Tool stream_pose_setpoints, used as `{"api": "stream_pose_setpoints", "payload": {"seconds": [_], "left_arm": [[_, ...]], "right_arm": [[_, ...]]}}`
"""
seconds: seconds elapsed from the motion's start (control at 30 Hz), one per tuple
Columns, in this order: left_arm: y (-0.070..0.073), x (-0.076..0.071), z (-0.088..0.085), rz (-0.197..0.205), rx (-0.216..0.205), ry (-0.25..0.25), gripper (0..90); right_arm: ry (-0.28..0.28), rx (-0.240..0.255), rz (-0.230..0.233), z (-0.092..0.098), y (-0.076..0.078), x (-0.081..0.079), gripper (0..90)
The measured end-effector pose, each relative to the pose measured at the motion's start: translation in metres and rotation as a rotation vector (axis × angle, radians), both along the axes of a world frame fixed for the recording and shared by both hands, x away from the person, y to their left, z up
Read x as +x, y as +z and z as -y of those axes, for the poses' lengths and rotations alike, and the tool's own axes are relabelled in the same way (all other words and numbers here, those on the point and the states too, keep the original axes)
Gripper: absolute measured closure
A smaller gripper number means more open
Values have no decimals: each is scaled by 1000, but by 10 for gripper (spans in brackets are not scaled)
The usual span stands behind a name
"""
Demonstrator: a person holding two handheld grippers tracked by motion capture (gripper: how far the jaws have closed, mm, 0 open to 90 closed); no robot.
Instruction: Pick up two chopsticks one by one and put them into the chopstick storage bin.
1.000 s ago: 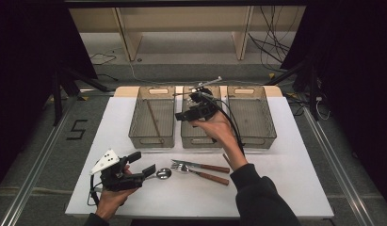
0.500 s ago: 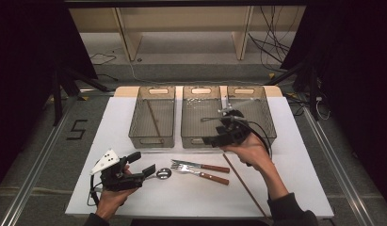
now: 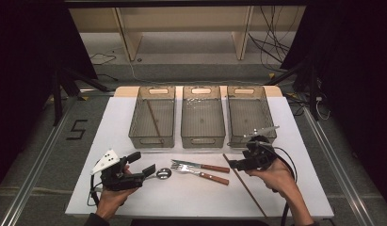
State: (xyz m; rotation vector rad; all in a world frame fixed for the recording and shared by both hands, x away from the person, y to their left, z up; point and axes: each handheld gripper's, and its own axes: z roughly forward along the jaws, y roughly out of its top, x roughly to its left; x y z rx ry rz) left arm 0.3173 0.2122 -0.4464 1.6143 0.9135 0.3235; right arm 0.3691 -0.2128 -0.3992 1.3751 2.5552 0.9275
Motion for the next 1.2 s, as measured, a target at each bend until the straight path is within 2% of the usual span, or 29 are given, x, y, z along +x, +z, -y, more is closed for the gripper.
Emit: {"api": "stream_pose_setpoints", "payload": {"seconds": [0.17,0.67,0.87,1.2], "left_arm": [[0,0,0,1,2,-2,156],[0,0,0,1,-1,-1,156],[1,0,0,2,-2,-1,156],[0,0,0,1,-2,0,156]], "right_arm": [[1,-75,-51,5,-12,-9,310],[10,-226,-164,4,-36,-16,474],[19,-266,-206,2,-44,-18,565],[22,-319,-238,1,-49,-20,663]]}}
